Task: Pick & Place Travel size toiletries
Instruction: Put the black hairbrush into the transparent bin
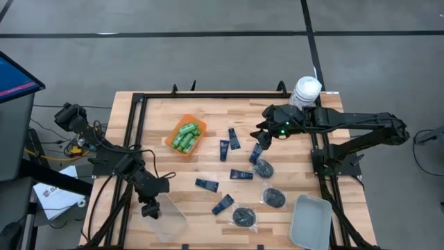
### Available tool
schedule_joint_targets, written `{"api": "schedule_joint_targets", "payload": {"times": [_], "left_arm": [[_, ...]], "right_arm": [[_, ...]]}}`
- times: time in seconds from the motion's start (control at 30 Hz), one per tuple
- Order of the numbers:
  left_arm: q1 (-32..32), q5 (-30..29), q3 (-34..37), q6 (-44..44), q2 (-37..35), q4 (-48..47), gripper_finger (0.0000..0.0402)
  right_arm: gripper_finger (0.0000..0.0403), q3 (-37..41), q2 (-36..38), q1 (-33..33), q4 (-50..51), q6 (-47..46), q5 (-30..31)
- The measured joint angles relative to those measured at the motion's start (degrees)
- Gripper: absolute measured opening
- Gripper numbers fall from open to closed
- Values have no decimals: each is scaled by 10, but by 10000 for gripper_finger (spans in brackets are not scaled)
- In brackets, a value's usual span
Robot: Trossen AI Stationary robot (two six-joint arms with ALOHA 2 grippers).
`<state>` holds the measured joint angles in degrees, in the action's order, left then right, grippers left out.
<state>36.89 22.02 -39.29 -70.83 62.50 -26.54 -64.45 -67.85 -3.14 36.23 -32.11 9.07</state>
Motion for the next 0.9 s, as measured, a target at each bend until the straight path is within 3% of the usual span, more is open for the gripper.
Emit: {"api": "schedule_joint_targets", "payload": {"times": [0.27, 0.43, 0.7, 0.9], "left_arm": [[-17, 7, 0, -5, -55, 18, 240], [-60, -29, 0, 6, -92, 26, 237], [-190, -117, 0, 121, -146, 89, 230], [-290, -187, -1, 194, -151, 155, 231]], "right_arm": [[240, 0, 0, 0, 0, 12, 1], [240, 0, 0, 0, 0, 21, 4], [240, 0, -14, -11, 9, -19, 73], [240, 0, -91, -21, 135, -78, 54]]}}
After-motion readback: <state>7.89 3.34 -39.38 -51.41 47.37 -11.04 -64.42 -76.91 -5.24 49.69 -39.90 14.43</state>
